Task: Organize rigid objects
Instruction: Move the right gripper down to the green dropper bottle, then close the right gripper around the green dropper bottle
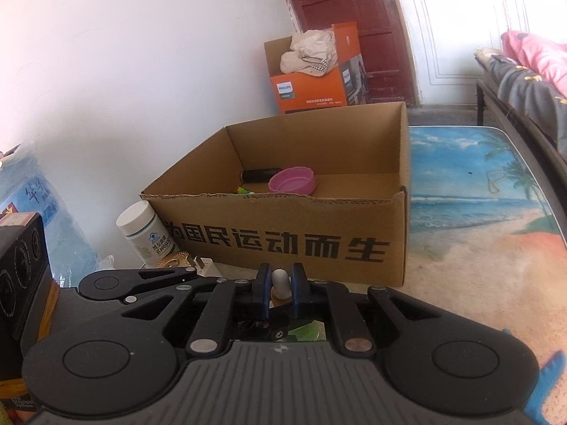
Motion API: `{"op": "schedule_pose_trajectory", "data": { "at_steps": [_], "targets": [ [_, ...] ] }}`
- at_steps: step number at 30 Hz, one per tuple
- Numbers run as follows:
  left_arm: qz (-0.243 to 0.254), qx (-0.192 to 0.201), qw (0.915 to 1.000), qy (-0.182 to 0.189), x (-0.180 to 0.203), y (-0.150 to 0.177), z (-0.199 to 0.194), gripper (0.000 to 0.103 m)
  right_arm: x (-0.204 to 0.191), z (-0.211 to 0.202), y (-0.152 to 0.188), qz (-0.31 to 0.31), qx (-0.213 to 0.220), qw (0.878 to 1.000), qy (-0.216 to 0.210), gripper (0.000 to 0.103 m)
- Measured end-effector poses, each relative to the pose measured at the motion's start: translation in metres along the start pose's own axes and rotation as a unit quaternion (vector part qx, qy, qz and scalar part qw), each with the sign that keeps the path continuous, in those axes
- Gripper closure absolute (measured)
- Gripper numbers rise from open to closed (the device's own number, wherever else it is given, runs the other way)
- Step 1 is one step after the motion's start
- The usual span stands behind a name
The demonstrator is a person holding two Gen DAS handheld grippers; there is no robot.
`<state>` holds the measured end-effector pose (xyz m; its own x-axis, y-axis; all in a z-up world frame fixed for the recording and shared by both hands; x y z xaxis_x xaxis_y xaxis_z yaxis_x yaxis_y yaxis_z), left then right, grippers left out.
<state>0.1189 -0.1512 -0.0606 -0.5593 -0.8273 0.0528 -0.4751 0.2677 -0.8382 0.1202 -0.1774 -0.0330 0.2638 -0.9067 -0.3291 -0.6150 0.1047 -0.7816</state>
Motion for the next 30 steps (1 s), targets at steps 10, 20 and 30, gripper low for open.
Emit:
{"op": "schedule_pose_trajectory", "data": {
  "at_steps": [10, 20, 30],
  "targets": [
    [0.016, -0.038, 0.999, -0.016, -0.001, 0.021, 0.018, 0.065, -0.004, 0.002, 0.001, -0.006, 0.001, 1.0, -0.007, 0.089],
    [0.006, -0.052, 0.9985, -0.017, -0.004, 0.031, 0.029, 0.066, -0.002, 0.003, 0.001, -0.004, -0.007, 1.0, 0.0, 0.077],
    [0.002, -0.057, 0.9983, -0.013, 0.0, 0.036, 0.037, 0.066, 0.002, 0.009, 0.004, 0.009, -0.019, 1.0, -0.002, 0.058]
  ]
}}
Point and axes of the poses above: each gripper's, at about its wrist camera, not at the fingertips, and z roughly the way its jaws point, x to its right, y to its underside, the point moved 10 cm from there along z, roughly the way its jaws point
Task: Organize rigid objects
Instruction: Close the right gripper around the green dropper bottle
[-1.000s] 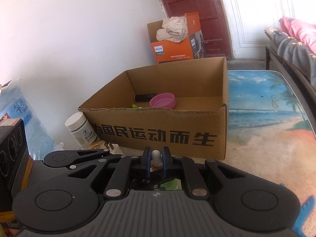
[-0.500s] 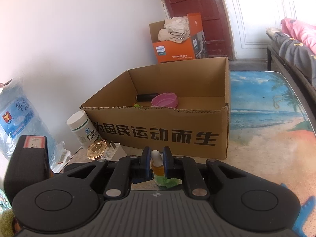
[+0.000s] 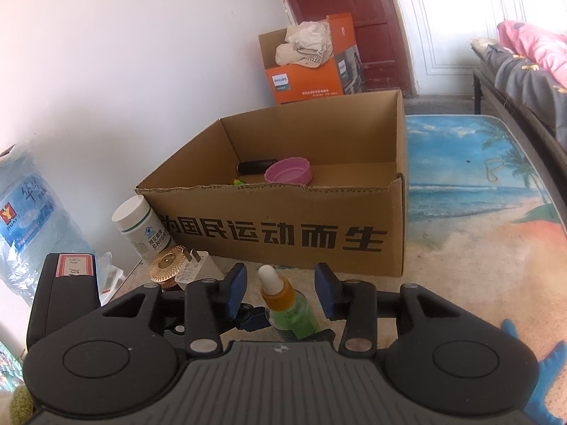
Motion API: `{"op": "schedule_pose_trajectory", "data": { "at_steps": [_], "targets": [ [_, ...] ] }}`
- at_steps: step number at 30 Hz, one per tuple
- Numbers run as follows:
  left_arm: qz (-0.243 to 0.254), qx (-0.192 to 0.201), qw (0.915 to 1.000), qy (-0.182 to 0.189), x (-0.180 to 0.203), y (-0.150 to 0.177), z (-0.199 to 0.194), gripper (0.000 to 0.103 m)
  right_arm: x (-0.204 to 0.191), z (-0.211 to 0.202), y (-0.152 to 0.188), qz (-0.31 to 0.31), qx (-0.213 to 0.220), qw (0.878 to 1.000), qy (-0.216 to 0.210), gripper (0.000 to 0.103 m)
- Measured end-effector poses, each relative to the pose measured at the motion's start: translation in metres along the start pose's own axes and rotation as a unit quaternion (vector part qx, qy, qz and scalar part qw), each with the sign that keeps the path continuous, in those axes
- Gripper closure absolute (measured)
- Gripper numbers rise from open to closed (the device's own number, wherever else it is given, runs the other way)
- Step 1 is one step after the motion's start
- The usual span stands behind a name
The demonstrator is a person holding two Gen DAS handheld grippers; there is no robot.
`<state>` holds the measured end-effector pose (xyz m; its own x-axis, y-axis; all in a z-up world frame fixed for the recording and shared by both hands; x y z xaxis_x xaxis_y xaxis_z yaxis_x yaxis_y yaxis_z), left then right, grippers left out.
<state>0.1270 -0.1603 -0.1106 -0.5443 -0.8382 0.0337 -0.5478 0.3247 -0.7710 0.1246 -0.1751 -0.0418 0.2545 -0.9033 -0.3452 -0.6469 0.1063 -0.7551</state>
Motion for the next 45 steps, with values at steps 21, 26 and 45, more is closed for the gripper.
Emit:
{"op": "schedule_pose_trajectory", "data": {
  "at_steps": [21, 26, 45],
  "targets": [
    [0.049, 0.024, 0.9985, -0.003, 0.014, 0.006, 0.002, 0.035, 0.005, 0.009, 0.006, 0.005, -0.012, 1.0, -0.012, 0.079],
    [0.048, 0.026, 0.9985, 0.001, 0.017, 0.005, 0.001, 0.047, 0.007, 0.008, 0.006, 0.012, -0.014, 1.0, -0.013, 0.079],
    [0.032, 0.017, 0.9992, 0.015, 0.017, 0.002, 0.001, 0.07, 0.009, 0.005, 0.008, 0.01, -0.031, 0.999, 0.008, 0.079]
  ]
}}
Point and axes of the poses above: each gripper's, at about its wrist camera, not at the fingertips, and z roughly the way its jaws point, x to its right, y to its underside, the point moved 10 cm from there along z, roughly the way its jaws point
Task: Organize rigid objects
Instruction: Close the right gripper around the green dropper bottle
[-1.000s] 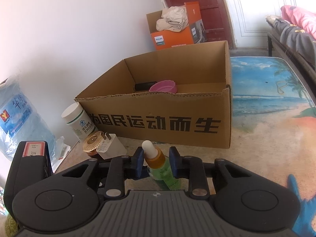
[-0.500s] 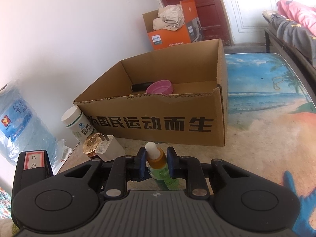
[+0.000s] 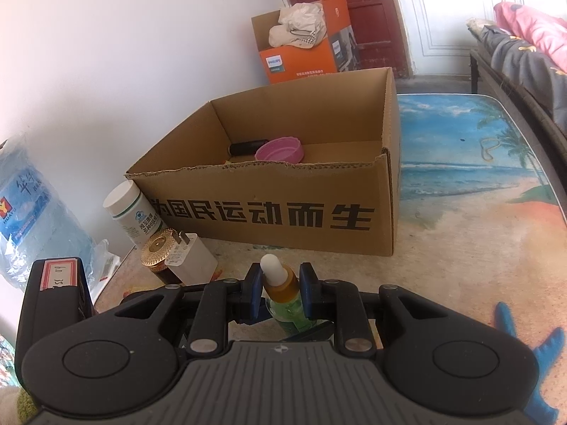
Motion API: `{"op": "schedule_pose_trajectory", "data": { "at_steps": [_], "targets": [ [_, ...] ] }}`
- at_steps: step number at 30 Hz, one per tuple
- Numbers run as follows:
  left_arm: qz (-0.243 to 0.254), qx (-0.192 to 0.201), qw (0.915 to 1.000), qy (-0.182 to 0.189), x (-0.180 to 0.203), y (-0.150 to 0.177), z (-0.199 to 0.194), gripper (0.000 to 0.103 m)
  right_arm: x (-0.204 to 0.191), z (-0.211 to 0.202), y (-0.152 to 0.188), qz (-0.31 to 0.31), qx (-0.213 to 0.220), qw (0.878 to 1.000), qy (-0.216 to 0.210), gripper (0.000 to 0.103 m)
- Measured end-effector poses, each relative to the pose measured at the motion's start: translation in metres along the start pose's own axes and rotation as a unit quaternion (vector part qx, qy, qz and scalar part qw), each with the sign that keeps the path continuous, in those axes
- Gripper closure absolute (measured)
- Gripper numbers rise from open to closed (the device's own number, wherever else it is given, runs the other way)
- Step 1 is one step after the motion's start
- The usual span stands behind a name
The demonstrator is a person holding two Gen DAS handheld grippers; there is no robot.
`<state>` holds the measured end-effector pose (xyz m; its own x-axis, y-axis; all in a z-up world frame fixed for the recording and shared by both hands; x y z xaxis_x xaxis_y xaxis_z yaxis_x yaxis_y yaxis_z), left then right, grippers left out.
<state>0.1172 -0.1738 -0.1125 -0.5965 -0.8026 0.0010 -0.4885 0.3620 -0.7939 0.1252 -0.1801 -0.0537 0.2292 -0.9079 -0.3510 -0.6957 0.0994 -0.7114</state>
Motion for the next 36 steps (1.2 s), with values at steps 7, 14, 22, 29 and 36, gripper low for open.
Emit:
{"op": "schedule_pose_trajectory", "data": {
  "at_steps": [7, 14, 22, 29, 36],
  "targets": [
    [0.001, -0.013, 0.9999, -0.002, 0.003, -0.005, 0.009, 0.069, 0.006, 0.003, -0.003, 0.02, -0.003, 1.0, -0.011, 0.079],
    [-0.008, -0.02, 0.9997, -0.007, 0.001, -0.008, 0.012, 0.071, 0.009, 0.004, -0.004, 0.031, -0.001, 0.999, -0.018, 0.079],
    [-0.016, -0.025, 0.9995, -0.008, 0.0, -0.011, 0.014, 0.071, 0.01, 0.003, -0.004, 0.034, -0.001, 0.999, -0.019, 0.079],
    [-0.016, -0.025, 0.9995, -0.008, 0.0, -0.012, 0.014, 0.071, 0.01, 0.003, -0.004, 0.036, -0.001, 0.999, -0.019, 0.079],
    [-0.019, -0.025, 0.9995, -0.008, 0.001, -0.01, 0.015, 0.071, 0.011, 0.003, -0.004, 0.038, 0.0, 0.999, -0.019, 0.079]
  ]
}}
Point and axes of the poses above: each gripper's, at about its wrist camera, not at the fingertips, and z roughly the way its jaws point, x to its right, y to its underside, the point moved 10 cm from there along z, roughly the way its jaws point
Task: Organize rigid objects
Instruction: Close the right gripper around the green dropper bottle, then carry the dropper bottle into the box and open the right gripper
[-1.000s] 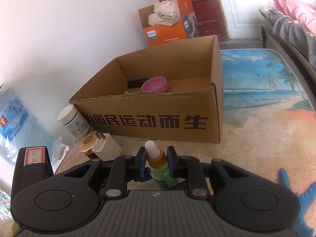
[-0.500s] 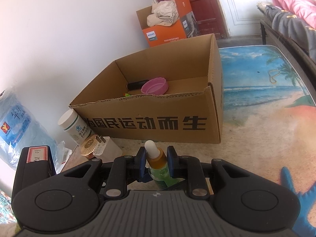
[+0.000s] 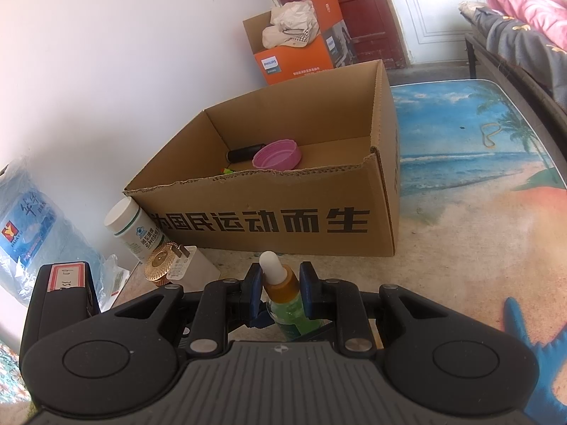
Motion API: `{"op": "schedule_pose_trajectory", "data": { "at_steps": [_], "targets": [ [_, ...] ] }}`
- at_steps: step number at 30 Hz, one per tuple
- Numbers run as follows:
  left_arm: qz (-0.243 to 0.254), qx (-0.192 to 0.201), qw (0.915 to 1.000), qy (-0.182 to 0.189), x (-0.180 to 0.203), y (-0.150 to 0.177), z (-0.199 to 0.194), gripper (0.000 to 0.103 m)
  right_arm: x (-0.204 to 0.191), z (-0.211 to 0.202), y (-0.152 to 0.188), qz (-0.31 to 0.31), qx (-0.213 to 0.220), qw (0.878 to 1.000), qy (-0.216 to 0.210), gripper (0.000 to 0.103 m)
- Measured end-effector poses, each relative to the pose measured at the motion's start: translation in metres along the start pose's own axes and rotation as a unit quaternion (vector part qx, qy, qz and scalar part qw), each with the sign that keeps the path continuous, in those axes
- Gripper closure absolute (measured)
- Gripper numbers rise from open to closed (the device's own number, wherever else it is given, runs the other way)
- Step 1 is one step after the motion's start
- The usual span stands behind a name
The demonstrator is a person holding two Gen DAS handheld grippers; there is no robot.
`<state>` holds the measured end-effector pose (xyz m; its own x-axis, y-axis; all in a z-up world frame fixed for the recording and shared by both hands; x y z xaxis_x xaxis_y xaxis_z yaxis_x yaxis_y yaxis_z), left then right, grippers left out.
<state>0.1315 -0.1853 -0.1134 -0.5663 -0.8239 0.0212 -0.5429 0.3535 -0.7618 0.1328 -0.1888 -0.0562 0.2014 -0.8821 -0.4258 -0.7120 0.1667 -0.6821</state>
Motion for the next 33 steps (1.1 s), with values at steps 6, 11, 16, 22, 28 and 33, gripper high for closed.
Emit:
{"op": "schedule_pose_trajectory", "data": {
  "at_steps": [6, 11, 16, 22, 28, 33],
  "targets": [
    [-0.004, 0.0, 1.0, 0.0, 0.0, 0.001, 0.0, 0.071, 0.0, 0.0, 0.0, 0.0, 0.0, 1.0, 0.0, 0.079],
    [-0.005, 0.001, 1.0, 0.001, -0.001, 0.001, 0.0, 0.071, 0.0, 0.0, -0.001, -0.001, 0.002, 1.0, 0.001, 0.079],
    [-0.005, 0.0, 1.0, 0.001, -0.001, 0.001, 0.0, 0.071, -0.001, 0.0, -0.001, -0.003, 0.003, 1.0, 0.003, 0.079],
    [-0.006, 0.004, 1.0, 0.002, 0.0, 0.0, -0.002, 0.072, -0.006, -0.003, 0.0, -0.015, 0.006, 1.0, 0.009, 0.079],
    [-0.003, 0.033, 0.9994, 0.0, -0.001, -0.015, -0.027, 0.072, -0.024, -0.022, -0.013, -0.044, 0.022, 0.999, 0.001, 0.079],
    [-0.003, 0.089, 0.996, -0.009, -0.012, -0.055, -0.066, 0.072, -0.057, -0.047, -0.049, -0.1, 0.055, 0.993, -0.017, 0.079]
  ]
}}
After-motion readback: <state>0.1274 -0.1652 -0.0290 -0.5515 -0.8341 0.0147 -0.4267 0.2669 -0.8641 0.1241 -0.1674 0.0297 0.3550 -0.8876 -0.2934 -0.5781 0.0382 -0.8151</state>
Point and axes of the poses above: each gripper's, at about its wrist camera, not at the fingertips, and z roughly the way its jaws point, x to its right, y to its underside, the point moved 10 cm from there along z, roughly the way its jaws point
